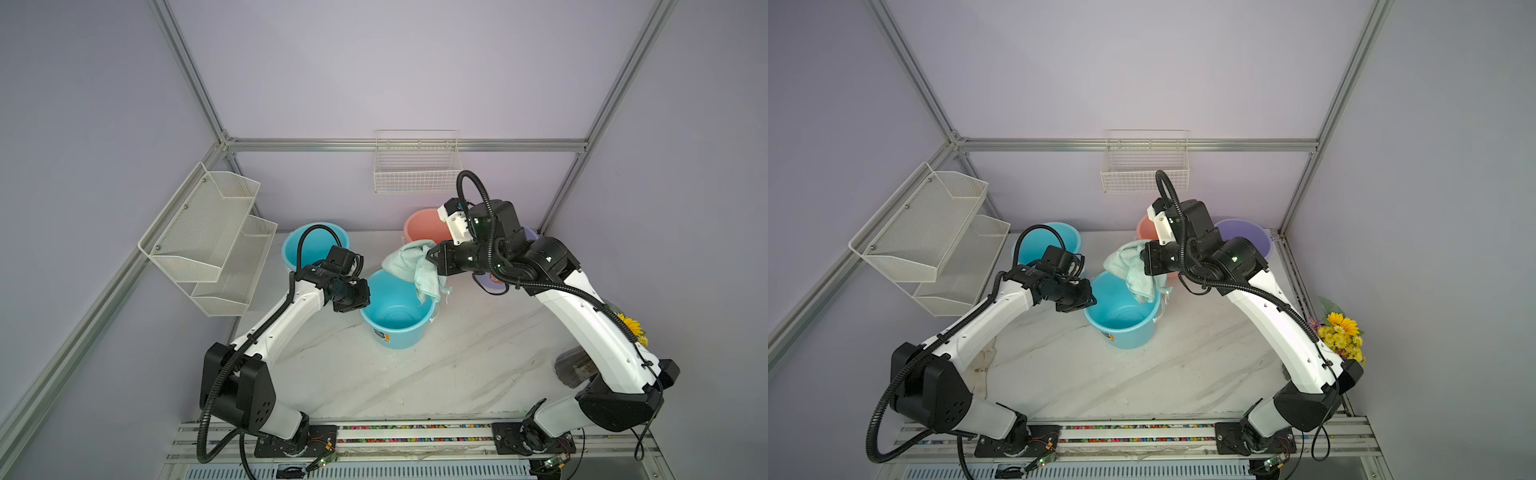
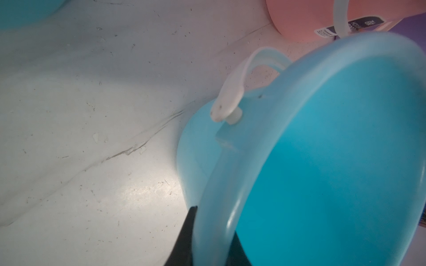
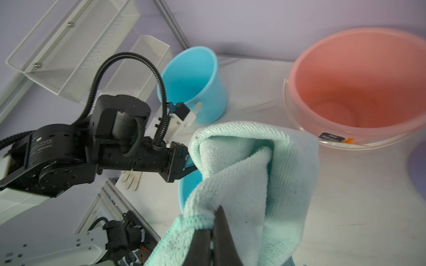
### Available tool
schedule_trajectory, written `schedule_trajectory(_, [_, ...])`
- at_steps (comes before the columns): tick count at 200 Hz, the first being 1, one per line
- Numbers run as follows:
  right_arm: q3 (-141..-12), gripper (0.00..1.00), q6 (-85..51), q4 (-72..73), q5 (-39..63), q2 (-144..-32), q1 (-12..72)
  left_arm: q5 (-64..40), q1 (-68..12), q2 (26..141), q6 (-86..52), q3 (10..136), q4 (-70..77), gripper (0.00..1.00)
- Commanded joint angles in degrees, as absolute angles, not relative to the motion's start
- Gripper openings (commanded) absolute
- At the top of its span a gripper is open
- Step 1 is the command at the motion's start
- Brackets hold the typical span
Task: Wipe the inside of the bucket with a cloth
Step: Pick up the bucket from the center of the board.
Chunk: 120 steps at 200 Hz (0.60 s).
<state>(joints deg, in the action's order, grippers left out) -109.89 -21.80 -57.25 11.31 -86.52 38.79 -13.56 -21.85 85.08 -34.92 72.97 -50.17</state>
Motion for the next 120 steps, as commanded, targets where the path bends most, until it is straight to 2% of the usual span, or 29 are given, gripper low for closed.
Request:
schedule_trajectory(1, [-104.85,0.00,-25.53,-52.14,26.84,-85.48,39.11,-11.64,-24.38,81.43,-37.59,74.28,-51.25,0.08])
schedule_trajectory(18, [-99.11,0.00,-28.77,-48.50,30.30,-84.01,39.11,-10.25,-26.02,79.64,-38.65,73.51,-52.41,0.08])
schedule_trajectory(49, [-92.67,0.00,-29.71,-49.92,28.88,-83.75,39.11,-8.35,-28.48,77.29,-40.38,71.86,-52.73,0.08])
schedule_trajectory(64, [-89.27,0.00,-30.32,-49.16,27.55,-83.67,39.28,-7.16,-29.54,76.58,-40.77,71.50,-52.65,0.05])
schedule_trajectory(84, [-85.20,0.00,-31.51,-46.66,23.70,-84.14,40.62,-6.15,-30.79,76.05,-41.03,71.28,-51.79,0.04])
schedule_trajectory(120, [-83.42,0.00,-29.12,-45.10,9.62,-87.77,45.74,-5.41,-32.51,75.66,-41.18,70.71,-49.03,0.00])
